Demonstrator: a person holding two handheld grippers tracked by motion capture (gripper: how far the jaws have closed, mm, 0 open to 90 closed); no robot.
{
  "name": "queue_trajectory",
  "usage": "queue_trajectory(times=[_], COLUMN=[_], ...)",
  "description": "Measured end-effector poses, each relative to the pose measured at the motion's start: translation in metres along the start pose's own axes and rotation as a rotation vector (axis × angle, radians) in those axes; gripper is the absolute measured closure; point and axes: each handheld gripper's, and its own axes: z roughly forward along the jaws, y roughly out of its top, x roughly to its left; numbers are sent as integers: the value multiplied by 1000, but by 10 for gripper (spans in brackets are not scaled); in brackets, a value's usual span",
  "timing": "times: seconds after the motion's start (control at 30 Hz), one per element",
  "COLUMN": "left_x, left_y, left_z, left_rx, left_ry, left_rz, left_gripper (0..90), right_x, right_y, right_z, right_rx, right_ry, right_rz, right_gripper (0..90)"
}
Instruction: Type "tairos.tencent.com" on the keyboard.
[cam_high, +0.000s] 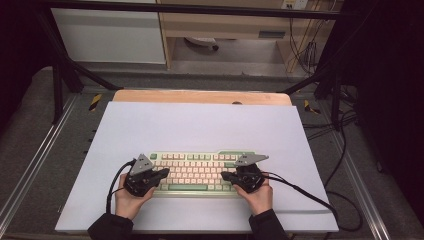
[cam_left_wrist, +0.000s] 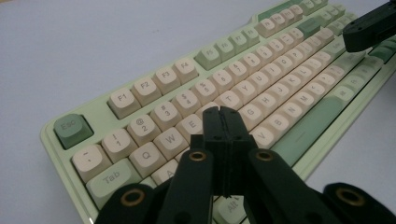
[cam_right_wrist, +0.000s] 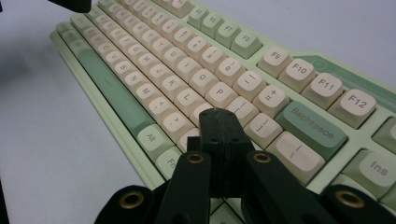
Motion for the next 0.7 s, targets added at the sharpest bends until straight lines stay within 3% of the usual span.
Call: queue_trajectory(times=[0.33,0.7], left_x=[-7,-16], left_y=[13,25], left_z=[7,30], left_rx=[3,26], left_ry=[-6,-3], left_rz=[10,27], left_gripper=[900,900], right_x=[1,1], right_y=[0,0], right_z=[-1,-1], right_rx=[-1,-1], right_ry=[-2,0], right_rz=[-1,-1], right_gripper=[900,900])
